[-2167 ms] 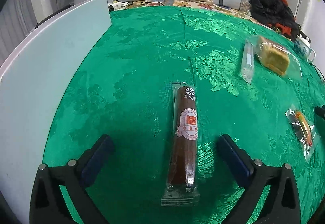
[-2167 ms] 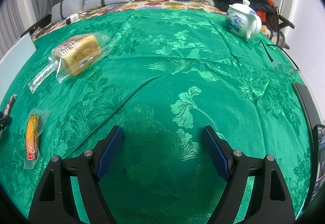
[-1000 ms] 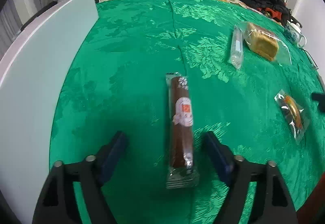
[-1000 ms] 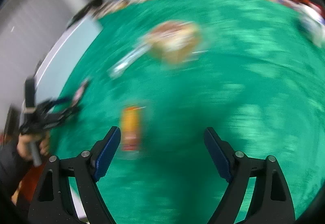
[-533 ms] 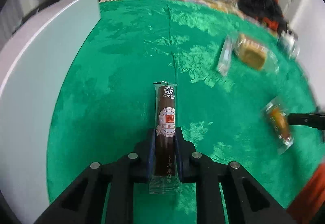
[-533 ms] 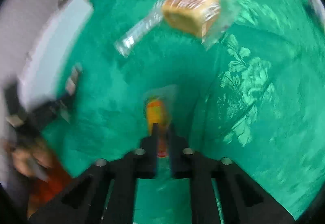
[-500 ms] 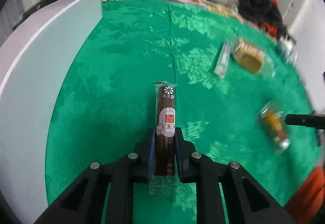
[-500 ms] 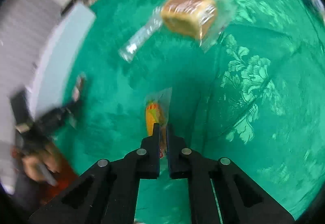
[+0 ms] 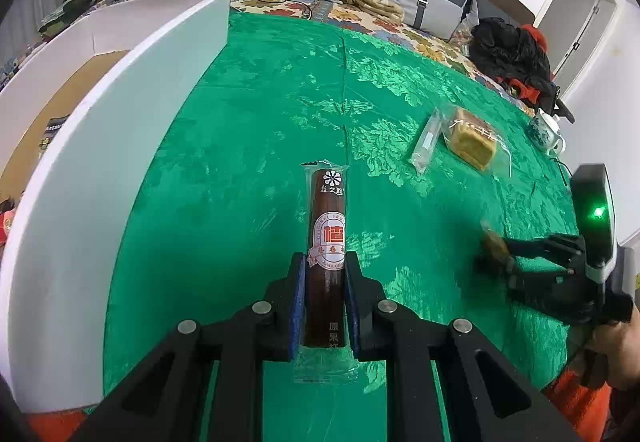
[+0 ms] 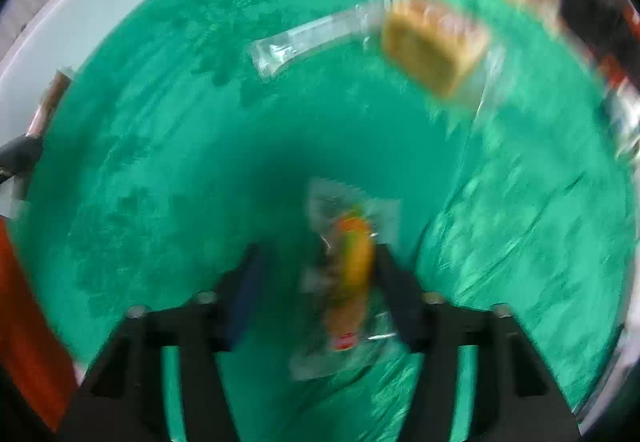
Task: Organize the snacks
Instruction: 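Carry both snacks to the white box and open both tools inside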
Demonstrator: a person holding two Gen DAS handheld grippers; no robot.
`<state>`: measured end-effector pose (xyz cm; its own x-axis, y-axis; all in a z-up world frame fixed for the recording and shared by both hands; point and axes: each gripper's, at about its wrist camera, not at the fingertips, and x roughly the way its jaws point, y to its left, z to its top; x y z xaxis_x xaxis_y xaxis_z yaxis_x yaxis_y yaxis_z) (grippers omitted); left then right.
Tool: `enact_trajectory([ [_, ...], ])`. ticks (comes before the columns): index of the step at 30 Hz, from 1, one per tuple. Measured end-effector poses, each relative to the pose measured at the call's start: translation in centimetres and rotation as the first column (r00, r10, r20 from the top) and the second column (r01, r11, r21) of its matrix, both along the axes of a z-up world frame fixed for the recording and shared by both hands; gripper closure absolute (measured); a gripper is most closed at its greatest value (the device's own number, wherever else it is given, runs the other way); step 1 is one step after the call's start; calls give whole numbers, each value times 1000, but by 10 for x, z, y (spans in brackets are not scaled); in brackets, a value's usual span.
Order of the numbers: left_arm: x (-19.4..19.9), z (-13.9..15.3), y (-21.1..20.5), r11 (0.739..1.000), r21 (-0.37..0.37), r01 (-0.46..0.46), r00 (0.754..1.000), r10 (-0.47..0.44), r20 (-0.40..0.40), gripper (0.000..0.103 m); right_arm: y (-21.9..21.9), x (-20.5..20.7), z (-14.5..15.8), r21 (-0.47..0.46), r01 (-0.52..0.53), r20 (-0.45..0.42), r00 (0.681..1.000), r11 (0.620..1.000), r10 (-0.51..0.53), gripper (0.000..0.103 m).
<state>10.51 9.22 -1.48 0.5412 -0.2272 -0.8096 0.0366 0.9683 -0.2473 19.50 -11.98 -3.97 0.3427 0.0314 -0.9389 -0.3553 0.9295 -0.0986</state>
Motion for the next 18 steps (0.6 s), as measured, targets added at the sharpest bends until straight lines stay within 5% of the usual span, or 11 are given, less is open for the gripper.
enact_trajectory([
  [5,-13,3,11,1000,-16,-9,1000,9,2,86,-35,6,19,171,117,-46,993,978,-110,81],
  [8,-16,3,16,998,-52,-23,1000,23,-3,86,-72,13,29,379,242,-136,969,893,-205,81],
  [13,-20,11,18,995,-100,-26,1000,26,3,86,-98,12,35,499,328,-212,944,802,-255,81],
  [18,-24,43,35,982,-187,-35,998,43,42,86,-80,6,65,608,304,-213,952,734,-217,81],
])
